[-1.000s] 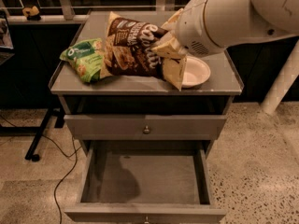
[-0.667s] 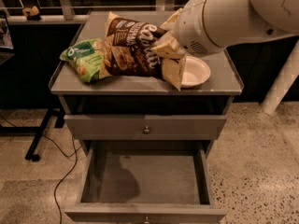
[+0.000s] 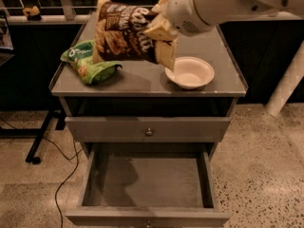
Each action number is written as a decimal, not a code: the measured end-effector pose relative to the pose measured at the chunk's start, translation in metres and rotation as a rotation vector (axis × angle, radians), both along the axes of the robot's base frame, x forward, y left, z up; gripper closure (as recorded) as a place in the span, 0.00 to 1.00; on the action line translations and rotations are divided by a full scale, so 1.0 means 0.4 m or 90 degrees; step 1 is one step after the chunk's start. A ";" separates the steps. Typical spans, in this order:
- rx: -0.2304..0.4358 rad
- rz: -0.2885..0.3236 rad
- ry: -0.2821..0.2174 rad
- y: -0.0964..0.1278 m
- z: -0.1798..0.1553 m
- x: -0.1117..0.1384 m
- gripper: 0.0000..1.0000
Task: Pick brown chip bag from middle drawer and place on counter
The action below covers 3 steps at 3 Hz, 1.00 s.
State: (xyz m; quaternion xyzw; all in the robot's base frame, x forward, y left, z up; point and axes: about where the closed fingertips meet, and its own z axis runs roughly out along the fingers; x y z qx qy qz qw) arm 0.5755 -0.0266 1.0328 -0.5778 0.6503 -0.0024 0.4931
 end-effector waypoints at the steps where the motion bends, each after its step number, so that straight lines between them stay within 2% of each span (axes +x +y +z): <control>1: -0.001 -0.019 -0.008 -0.006 0.003 0.087 1.00; 3: 0.005 -0.150 -0.010 -0.081 -0.023 0.238 1.00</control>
Offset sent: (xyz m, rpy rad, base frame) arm 0.1113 -0.0437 -0.0088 0.0259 -0.0182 -0.2865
